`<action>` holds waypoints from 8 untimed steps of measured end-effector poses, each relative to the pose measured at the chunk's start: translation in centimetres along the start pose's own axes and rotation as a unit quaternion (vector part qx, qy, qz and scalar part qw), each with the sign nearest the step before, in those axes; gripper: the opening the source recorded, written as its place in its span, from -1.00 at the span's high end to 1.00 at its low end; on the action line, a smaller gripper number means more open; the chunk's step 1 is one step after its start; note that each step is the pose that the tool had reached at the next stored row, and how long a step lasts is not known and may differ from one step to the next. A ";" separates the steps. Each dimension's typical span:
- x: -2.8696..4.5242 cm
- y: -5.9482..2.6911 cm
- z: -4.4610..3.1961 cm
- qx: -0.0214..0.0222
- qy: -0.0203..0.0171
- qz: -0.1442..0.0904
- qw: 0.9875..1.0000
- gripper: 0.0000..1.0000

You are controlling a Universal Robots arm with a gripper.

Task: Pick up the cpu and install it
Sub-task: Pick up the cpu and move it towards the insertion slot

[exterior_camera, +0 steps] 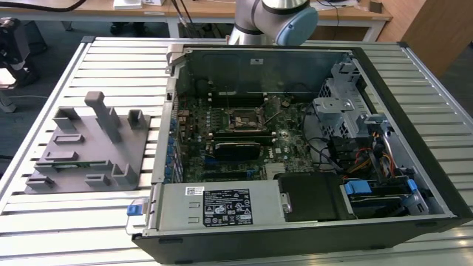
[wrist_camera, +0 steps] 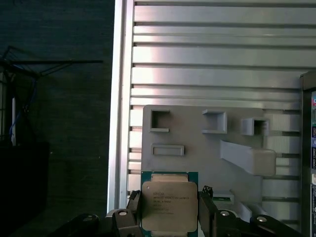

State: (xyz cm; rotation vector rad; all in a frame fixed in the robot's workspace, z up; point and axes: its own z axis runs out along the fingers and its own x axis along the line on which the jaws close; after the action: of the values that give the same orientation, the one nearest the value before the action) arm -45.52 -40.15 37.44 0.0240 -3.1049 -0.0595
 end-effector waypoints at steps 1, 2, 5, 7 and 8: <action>0.00 0.01 -0.15 0.000 0.000 0.000 1.000 -0.08; 0.01 0.02 -0.31 0.000 0.000 0.000 1.000 -0.08; 0.03 0.05 -0.78 0.000 0.000 0.000 1.000 -0.08; 0.04 0.07 -1.15 0.000 0.000 0.000 1.000 -0.08; 0.05 0.08 -1.35 0.000 0.000 0.000 1.000 -0.08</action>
State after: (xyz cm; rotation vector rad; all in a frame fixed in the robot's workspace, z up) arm -45.52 -40.12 38.79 0.0240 -3.1049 -0.0594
